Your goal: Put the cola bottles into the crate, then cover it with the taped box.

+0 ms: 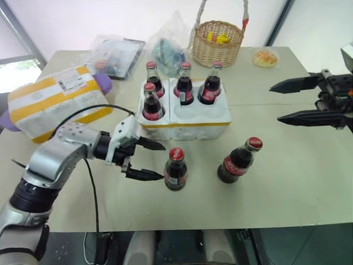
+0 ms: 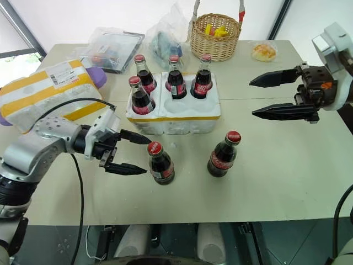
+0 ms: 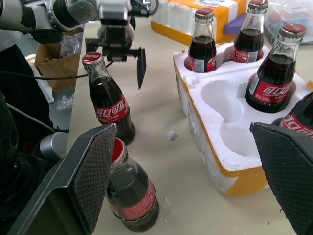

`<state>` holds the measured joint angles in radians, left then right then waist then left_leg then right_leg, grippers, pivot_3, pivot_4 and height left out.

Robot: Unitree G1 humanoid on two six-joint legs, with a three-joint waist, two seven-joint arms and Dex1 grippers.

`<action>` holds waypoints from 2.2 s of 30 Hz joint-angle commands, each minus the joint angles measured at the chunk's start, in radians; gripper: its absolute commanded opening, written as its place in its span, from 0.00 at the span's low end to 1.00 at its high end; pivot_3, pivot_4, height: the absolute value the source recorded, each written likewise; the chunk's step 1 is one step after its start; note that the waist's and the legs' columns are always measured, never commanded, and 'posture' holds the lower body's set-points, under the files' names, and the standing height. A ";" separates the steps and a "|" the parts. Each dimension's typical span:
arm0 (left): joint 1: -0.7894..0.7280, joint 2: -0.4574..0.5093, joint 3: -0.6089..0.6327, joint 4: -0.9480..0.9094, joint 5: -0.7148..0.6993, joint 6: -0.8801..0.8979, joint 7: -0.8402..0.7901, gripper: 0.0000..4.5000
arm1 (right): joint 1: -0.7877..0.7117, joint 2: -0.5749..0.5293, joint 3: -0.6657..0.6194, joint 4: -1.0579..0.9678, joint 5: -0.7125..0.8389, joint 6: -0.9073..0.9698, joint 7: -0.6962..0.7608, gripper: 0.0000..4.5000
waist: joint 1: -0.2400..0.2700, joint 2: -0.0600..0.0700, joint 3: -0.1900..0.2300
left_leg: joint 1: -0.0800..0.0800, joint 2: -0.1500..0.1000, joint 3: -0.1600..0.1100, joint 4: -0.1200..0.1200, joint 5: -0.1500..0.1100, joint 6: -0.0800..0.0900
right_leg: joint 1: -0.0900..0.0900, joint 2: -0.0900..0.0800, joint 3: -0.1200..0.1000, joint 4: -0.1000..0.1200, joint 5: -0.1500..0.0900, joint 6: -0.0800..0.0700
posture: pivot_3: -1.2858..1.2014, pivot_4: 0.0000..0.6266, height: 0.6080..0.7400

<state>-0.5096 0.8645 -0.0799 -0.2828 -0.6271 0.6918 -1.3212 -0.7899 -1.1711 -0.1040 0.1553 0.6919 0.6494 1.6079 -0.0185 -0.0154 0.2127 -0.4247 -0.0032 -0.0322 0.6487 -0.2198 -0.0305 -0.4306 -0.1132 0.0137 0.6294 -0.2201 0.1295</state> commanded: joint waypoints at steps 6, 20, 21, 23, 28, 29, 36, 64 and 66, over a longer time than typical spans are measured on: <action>-0.014 0.049 0.124 -0.065 -0.128 0.090 0.022 0.99 | -0.019 0.001 -0.031 -0.093 0.032 0.013 -0.004 1.00 | 0.002 0.000 0.000 | 0.000 0.000 0.000 0.000 0.000 0.000 | 0.000 0.000 0.000 0.000 0.000 0.000 | 0.52 0.24 0.98; -0.039 -0.087 -0.089 0.030 0.044 -0.043 0.030 0.99 | -0.002 -0.005 -0.055 -0.085 0.029 0.038 -0.024 1.00 | 0.003 0.000 0.000 | 0.000 0.000 0.000 0.000 0.000 0.000 | 0.000 0.000 0.000 0.000 0.000 0.000 | 0.52 0.24 0.98; -0.045 -0.098 -0.099 0.040 0.053 -0.050 0.030 0.99 | 0.003 -0.006 -0.058 -0.088 0.030 0.038 -0.024 1.00 | 0.004 0.000 0.000 | 0.000 0.000 0.000 0.000 0.000 0.000 | 0.000 0.000 0.000 -0.001 0.000 0.000 | 0.52 0.24 0.98; -0.050 -0.111 -0.120 0.060 0.077 -0.074 0.021 0.99 | 0.008 -0.006 -0.063 -0.095 0.031 0.042 -0.027 1.00 | 0.004 0.000 0.000 | 0.000 0.000 0.000 0.000 0.000 0.000 | 0.001 0.000 0.000 -0.001 0.000 0.000 | 0.52 0.24 0.98; -0.053 -0.136 -0.167 0.080 0.117 -0.108 -0.006 0.99 | 0.009 -0.008 -0.071 -0.106 0.034 0.046 -0.022 1.00 | 0.003 0.000 0.000 | 0.000 0.000 0.000 0.000 0.000 0.000 | 0.001 0.000 0.000 0.000 0.000 0.000 | 0.52 0.24 0.98; -0.053 -0.135 -0.167 0.080 0.118 -0.109 -0.009 0.99 | 0.005 -0.005 -0.069 -0.102 0.032 0.044 -0.025 1.00 | 0.003 0.000 0.000 | 0.000 0.000 0.000 0.000 0.000 0.000 | 0.001 0.000 0.000 0.000 0.000 0.000 | 0.52 0.24 0.98; -0.038 -0.100 -0.128 0.054 0.094 -0.088 -0.031 0.99 | -0.003 0.014 -0.058 -0.084 0.020 0.029 -0.029 1.00 | 0.003 0.000 0.000 | 0.000 0.000 0.000 0.000 0.000 0.000 | 0.001 0.000 0.000 0.000 0.000 0.000 | 0.52 0.24 0.98; -0.123 -0.193 -0.239 0.093 0.103 -0.009 -0.108 0.99 | -0.007 0.052 -0.059 -0.092 0.018 0.050 -0.063 1.00 | 0.004 0.000 0.000 | 0.000 0.000 0.000 0.001 0.000 0.000 | 0.000 0.000 0.000 0.000 0.000 0.000 | 0.52 0.24 0.98; -0.126 -0.200 -0.239 0.094 0.103 -0.005 -0.104 0.99 | -0.005 0.053 -0.061 -0.096 0.022 0.052 -0.067 1.00 | 0.004 0.000 0.000 | 0.000 0.000 0.000 0.001 0.000 0.000 | 0.001 0.000 0.000 0.000 0.000 0.000 | 0.52 0.24 0.98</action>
<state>-0.6197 0.6679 -0.3215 -0.1624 -0.5120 0.6876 -1.4193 -0.7898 -1.1161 -0.1263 0.0838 0.6927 0.6974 1.5458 -0.0146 -0.0155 0.2127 -0.4249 -0.0034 -0.0322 0.6493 -0.2197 -0.0305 -0.4301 -0.1132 0.0137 0.6291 -0.2199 0.1296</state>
